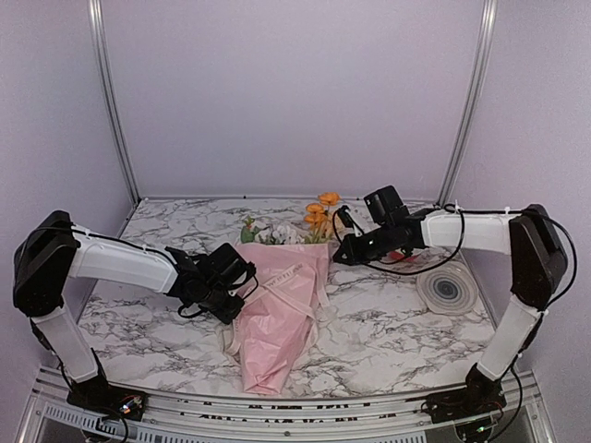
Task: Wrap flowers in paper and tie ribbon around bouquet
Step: Cross the ribbon over the folded bouquet.
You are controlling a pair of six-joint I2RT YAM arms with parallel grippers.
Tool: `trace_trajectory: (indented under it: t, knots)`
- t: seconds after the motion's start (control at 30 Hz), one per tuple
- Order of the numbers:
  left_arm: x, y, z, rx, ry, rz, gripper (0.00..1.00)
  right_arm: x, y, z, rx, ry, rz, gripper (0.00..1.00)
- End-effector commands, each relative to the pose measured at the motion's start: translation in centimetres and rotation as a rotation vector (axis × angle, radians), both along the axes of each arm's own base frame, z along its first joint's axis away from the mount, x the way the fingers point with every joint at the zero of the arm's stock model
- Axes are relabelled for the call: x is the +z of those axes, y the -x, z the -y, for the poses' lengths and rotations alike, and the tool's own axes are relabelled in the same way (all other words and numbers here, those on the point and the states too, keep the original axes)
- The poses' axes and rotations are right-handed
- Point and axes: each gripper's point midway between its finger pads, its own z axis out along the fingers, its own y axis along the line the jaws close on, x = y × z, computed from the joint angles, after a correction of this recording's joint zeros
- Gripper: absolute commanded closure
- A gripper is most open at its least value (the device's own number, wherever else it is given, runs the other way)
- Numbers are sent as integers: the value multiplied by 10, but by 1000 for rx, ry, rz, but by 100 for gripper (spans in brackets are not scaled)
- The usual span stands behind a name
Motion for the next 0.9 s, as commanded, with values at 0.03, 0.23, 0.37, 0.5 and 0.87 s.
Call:
trace_trajectory:
  t: [0.03, 0.23, 0.37, 0.5, 0.87]
  knots:
    - [0, 1, 0, -14, -52, 1, 81, 43, 29, -71, 251, -74, 170, 88]
    - [1, 1, 3, -19, -50, 0, 81, 6, 66, -110, 408, -223, 0, 87]
    - [0, 2, 4, -22, -50, -2, 80, -32, 63, -103, 372, -144, -68, 87]
    - [5, 3, 0, -25, -56, 12, 64, -39, 58, -92, 329, -149, -96, 88]
    - [46, -3, -43, 13, -186, 176, 30, -78, 52, -60, 269, -42, -226, 85]
